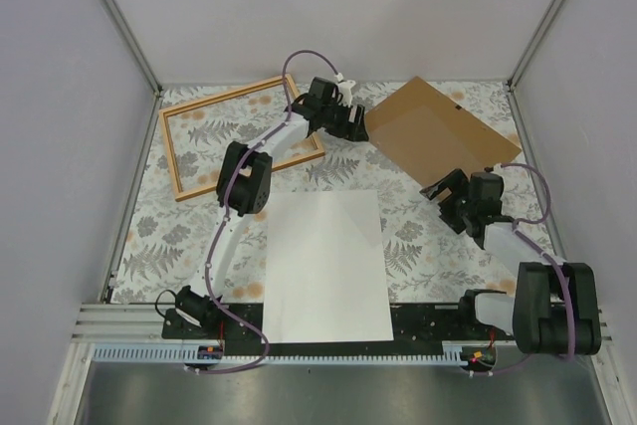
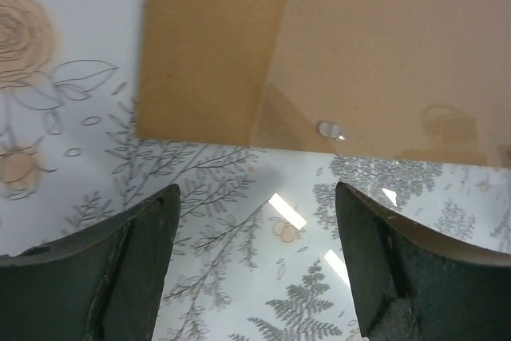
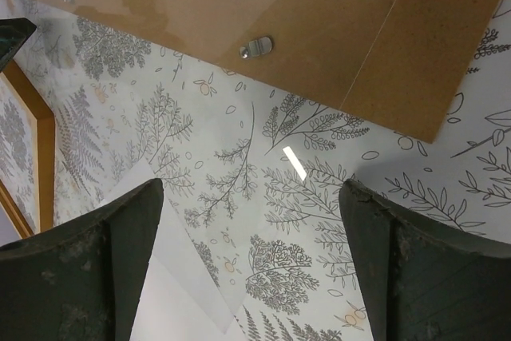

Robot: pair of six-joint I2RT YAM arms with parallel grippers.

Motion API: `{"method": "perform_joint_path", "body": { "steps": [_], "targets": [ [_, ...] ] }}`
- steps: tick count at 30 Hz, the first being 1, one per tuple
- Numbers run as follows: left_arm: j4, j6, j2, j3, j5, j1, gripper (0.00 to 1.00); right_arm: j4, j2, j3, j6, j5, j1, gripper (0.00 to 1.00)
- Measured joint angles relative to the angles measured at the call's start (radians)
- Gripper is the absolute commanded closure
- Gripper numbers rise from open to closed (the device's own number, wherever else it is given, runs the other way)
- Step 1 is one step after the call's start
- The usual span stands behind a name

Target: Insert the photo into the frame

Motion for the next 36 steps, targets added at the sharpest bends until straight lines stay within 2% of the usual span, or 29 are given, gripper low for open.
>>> {"method": "perform_joint_path", "body": {
  "steps": [8,16,20,36],
  "targets": [
    [-0.005,-0.002,-0.003,-0.013,0.078,-0.023,0.25,0.119,0.099,0.008,0.026,-0.026,0.000,0.02],
    [-0.023,0.000,-0.002,-0.013,0.083,-0.008,0.40,0.172,0.159,0.034,0.039,-0.040,-0.005,0.02],
    [-0.032,0.000,0.000,-0.013,0.107,0.005,0.41,0.193,0.175,0.039,0.042,-0.040,-0.005,0.02],
    [-0.005,-0.040,0.024,-0.016,0.253,0.046,0.56,0.123,0.232,0.125,-0.020,-0.016,-0.012,0.02]
  ]
}}
